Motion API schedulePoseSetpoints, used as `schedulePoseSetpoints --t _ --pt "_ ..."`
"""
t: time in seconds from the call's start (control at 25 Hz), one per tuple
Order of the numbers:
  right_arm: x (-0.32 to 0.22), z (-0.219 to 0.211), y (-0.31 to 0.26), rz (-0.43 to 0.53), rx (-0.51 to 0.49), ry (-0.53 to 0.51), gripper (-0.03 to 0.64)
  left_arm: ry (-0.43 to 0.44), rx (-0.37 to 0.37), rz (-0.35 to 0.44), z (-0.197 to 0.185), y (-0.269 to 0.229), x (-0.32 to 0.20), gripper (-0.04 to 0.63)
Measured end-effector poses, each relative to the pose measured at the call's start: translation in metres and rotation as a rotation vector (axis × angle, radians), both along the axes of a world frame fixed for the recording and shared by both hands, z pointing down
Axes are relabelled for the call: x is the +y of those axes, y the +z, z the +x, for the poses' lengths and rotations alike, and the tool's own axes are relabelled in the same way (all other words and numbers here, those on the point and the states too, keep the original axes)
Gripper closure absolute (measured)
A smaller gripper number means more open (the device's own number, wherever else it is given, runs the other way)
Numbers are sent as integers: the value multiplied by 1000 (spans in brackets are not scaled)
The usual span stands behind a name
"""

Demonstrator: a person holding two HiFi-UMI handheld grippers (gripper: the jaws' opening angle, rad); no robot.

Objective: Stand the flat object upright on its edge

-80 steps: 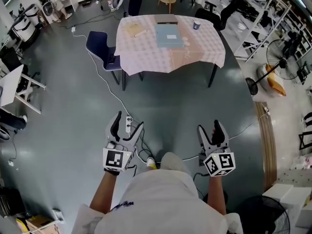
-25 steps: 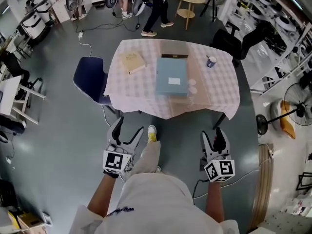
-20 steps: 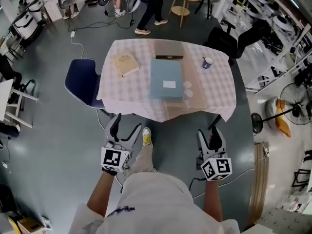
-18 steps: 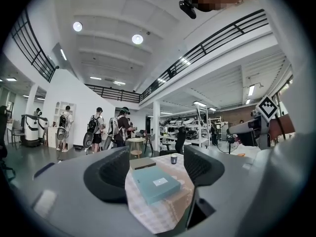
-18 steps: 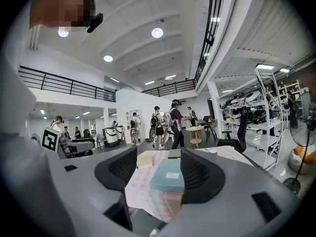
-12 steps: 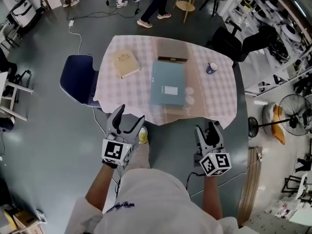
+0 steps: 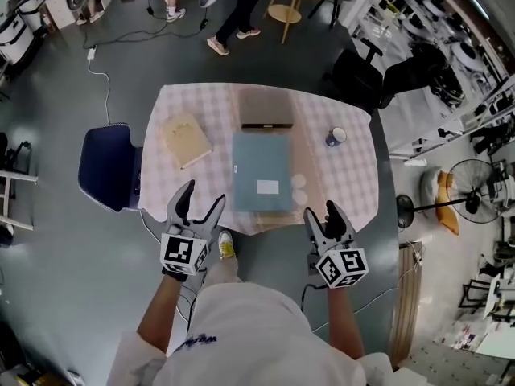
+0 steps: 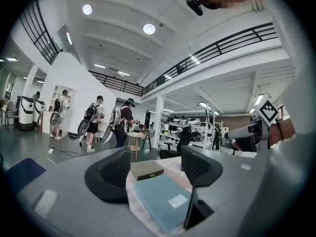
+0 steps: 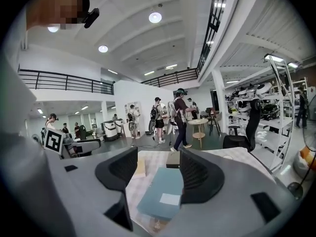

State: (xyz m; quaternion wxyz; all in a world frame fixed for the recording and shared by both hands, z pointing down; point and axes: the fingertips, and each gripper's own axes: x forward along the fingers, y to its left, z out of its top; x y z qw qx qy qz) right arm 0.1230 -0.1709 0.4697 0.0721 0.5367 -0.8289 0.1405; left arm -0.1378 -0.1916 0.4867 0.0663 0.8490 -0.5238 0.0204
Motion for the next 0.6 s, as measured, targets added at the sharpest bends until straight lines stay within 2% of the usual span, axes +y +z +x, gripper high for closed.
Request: schedulePoseSetpoints --t 0.32,0.44,0.6 --pt "-61 -2 21 -47 13 0 348 59 -12 -58 13 20 -59 284" --pt "-85 4 34 -71 6 -10 347 67 -9 -116 19 37 -77 281" --pt "-118 18 54 -114 -8 -20 341 48 114 -221 25 59 -105 261"
